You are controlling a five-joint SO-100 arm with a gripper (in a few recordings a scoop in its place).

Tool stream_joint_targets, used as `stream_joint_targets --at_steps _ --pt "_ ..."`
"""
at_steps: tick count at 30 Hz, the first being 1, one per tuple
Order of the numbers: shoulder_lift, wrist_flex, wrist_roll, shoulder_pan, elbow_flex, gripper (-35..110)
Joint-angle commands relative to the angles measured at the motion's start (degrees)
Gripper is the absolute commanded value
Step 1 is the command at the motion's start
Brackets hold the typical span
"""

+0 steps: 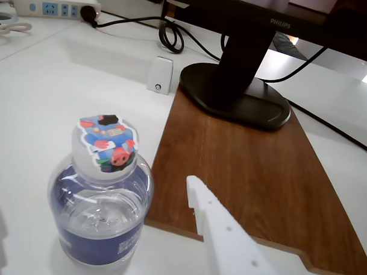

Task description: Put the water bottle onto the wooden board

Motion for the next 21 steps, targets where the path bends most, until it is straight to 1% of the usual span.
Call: stream_joint_targets --at_steps 1,2,3,6,10,16,21 --pt "0.6 -2.4 -0.5 -1.8 0.8 57" --pt "0.6 -1.2 -0.2 -2.2 0.8 68" --pt "1.1 0.3 -0.1 -2.3 0.8 72" --pt "2.1 2.4 -0.1 -1.4 0.8 73" --pt "2.1 3.3 -0.3 1.4 0.8 88" --pt "1.6 6.5 0.4 3.0 0.8 88" --pt "-0.3 6.4 3.3 4.2 0.8 88"
